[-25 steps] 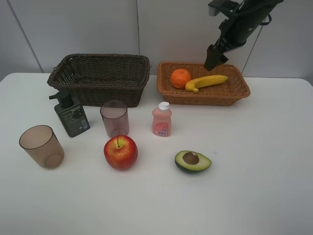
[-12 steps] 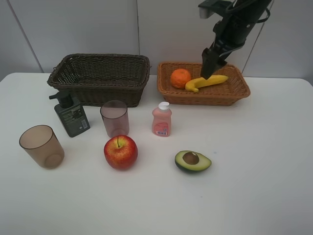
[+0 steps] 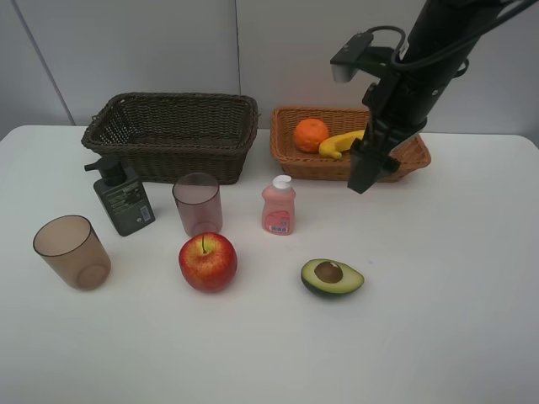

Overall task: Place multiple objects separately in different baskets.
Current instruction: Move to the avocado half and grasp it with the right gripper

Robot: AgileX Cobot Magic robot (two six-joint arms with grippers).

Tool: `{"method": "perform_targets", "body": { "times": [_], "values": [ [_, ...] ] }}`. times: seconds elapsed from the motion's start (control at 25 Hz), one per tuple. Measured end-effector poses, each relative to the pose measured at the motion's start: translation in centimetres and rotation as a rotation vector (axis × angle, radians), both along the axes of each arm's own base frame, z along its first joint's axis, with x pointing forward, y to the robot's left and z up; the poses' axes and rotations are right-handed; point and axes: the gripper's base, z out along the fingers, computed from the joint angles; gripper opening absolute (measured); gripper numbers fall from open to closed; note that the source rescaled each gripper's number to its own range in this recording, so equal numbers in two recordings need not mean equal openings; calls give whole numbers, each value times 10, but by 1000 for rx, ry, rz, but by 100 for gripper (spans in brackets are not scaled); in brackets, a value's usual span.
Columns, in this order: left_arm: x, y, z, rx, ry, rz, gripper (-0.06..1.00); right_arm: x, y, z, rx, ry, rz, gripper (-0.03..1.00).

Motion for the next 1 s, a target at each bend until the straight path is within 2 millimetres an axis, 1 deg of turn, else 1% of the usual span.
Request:
{"method": "perform_targets", "body": {
  "times": [0.2, 0.4, 0.72, 1.0],
  "values": [
    [0, 0, 0, 0, 0, 0, 100, -19, 17, -18, -22, 30, 69, 100],
    [0, 0, 0, 0, 0, 0, 100, -35, 29, -35, -28, 43, 116, 100],
    [0, 0, 0, 0, 0, 0, 100, -58, 38, -61, -3, 93, 130, 100],
    [0, 0, 0, 0, 0, 0, 100, -72, 37, -83, 34, 115, 102, 100]
  ]
}}
